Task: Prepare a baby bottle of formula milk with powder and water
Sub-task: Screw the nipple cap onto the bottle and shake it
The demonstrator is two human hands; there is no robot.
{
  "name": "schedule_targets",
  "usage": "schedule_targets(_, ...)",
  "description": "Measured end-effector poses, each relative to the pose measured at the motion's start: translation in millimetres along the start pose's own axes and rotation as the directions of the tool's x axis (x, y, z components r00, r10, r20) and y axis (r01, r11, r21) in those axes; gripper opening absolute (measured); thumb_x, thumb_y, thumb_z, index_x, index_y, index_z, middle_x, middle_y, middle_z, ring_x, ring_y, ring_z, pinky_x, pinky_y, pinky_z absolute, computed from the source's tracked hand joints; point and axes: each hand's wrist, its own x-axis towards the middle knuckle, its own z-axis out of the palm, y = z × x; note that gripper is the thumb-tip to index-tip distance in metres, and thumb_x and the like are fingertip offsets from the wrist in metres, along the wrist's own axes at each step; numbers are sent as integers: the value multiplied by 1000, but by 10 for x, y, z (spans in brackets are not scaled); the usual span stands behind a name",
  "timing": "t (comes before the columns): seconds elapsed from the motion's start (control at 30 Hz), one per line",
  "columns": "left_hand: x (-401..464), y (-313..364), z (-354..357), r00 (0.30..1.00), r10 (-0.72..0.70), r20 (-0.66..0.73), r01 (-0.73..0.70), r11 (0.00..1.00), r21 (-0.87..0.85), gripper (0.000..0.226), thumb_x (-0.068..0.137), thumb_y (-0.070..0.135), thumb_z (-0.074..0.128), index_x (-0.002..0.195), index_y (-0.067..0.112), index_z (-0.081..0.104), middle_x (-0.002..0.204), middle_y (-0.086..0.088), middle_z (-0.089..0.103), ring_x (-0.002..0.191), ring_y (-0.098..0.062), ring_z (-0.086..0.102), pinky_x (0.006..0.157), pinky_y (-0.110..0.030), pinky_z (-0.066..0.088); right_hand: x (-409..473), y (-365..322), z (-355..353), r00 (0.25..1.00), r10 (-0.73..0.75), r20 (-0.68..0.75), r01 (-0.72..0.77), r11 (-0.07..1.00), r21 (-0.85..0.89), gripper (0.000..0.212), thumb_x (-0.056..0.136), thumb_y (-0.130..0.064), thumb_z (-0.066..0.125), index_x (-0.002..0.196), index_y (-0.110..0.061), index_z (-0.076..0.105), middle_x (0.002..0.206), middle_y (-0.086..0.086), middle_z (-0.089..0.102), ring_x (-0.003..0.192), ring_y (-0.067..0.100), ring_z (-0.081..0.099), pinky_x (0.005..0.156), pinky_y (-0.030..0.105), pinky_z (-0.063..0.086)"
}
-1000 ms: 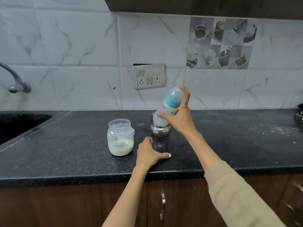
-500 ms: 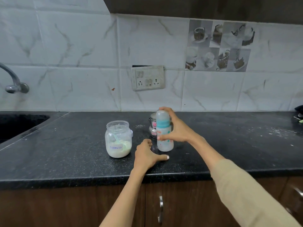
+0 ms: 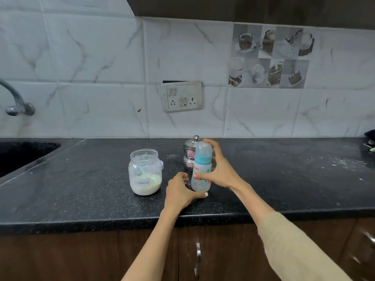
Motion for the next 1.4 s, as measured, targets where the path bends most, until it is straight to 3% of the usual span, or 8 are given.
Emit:
schedule_targets(0.17, 22, -4, 11, 1000, 14, 1, -14, 1000, 2, 73, 59, 32, 88, 121, 13, 53, 123, -4, 62, 109, -15, 58, 86, -21, 42, 44, 81, 74, 999, 54, 1, -54, 997, 55, 108, 61, -15, 87, 137, -47, 17, 112, -21, 50, 99, -1, 57, 85, 24, 52)
schedule_targets(0.37, 44, -21, 17, 1000, 16, -8, -16, 1000, 12, 74, 60, 30, 88, 123, 12, 52, 123, -4, 63, 110, -15, 59, 86, -20, 43, -83, 408, 159, 968, 241, 63, -249, 949, 195, 74, 60, -24, 88, 126, -16, 58, 124, -1, 64, 114, 14, 61, 101, 45, 47)
schedule_targets(0.53, 35, -2, 10, 1000, 22, -15, -22, 1000, 3, 78, 58, 33, 89, 123, 11, 52, 121, -3, 63, 105, -14, 59, 88, -23, 44, 22, 235, 50, 975, 217, 46, -221, 967, 123, 58, 63, -20, 86, 116, -17, 64, 115, -2, 69, 101, 8, 65, 90, 31, 53)
schedule_targets(0.67, 47, -11, 12, 1000, -4, -14, 4, 1000, -17, 86, 55, 35, 90, 127, 10, 51, 121, -3, 61, 108, -14, 58, 92, -24, 44, 186, 18, -168, 970, 176, -170, -117, 944, 310, 41, 65, -15, 85, 103, -14, 70, 101, -2, 72, 92, 7, 67, 80, 22, 53)
schedule_targets(0.8, 29, -24, 5, 1000, 9, 0, -9, 1000, 9, 83, 56, 34, 90, 126, 10, 51, 119, -3, 62, 103, -13, 58, 87, -23, 43, -6, 102, -60, 981, 188, 47, -190, 981, 46, 46, 63, -17, 86, 106, -18, 71, 98, -9, 72, 92, -1, 66, 87, 27, 54)
schedule_targets(0.93, 38, -2, -6, 1000, 7, -5, -7, 1000, 17, 86, 55, 38, 90, 126, 11, 50, 122, -3, 61, 109, -16, 58, 91, -26, 44, 83, 118, -142, 977, 208, -55, -192, 959, 209, 42, 64, -18, 86, 104, -14, 73, 102, -2, 74, 96, 9, 69, 87, 32, 55)
schedule_targets(1.03, 11, -1, -4, 1000, 14, 10, -14, 999, 38, 81, 56, 38, 89, 123, 12, 52, 120, -3, 62, 106, -15, 59, 89, -26, 46, -5, 154, -66, 979, 198, 46, -201, 975, 91, 44, 63, -20, 87, 104, -16, 73, 100, -6, 74, 95, 3, 68, 86, 27, 54)
schedule_targets(1.4, 17, -38, 23, 1000, 20, 9, -21, 999, 28, 80, 56, 37, 89, 123, 15, 52, 124, -1, 62, 112, -14, 59, 90, -21, 43, 76, 170, -89, 984, 177, -5, -174, 968, 184, 45, 65, -15, 86, 107, -13, 71, 101, -5, 74, 92, 2, 69, 80, 21, 56)
